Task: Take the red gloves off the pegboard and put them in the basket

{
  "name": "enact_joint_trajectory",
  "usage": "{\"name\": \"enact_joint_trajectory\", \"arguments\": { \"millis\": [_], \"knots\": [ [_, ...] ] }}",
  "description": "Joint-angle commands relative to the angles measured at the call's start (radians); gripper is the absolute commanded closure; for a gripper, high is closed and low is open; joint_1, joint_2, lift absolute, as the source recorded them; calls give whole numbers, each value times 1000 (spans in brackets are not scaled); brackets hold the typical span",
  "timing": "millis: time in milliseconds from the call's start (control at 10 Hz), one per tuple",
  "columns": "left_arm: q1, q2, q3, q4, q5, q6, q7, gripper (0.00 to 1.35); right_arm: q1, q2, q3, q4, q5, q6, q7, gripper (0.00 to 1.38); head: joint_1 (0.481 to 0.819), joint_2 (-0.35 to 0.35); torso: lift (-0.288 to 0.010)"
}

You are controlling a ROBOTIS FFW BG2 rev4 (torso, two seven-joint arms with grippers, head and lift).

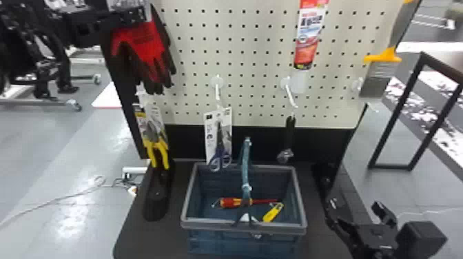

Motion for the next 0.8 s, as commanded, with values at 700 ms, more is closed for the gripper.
{"name": "enact_joint_trajectory", "arguments": {
  "millis": [700],
  "knots": [
    [26, -17, -29, -126, 95, -33, 72, 1220, 2, -2, 0, 0, -2, 4, 0, 136, 549, 0, -100]
  ]
}}
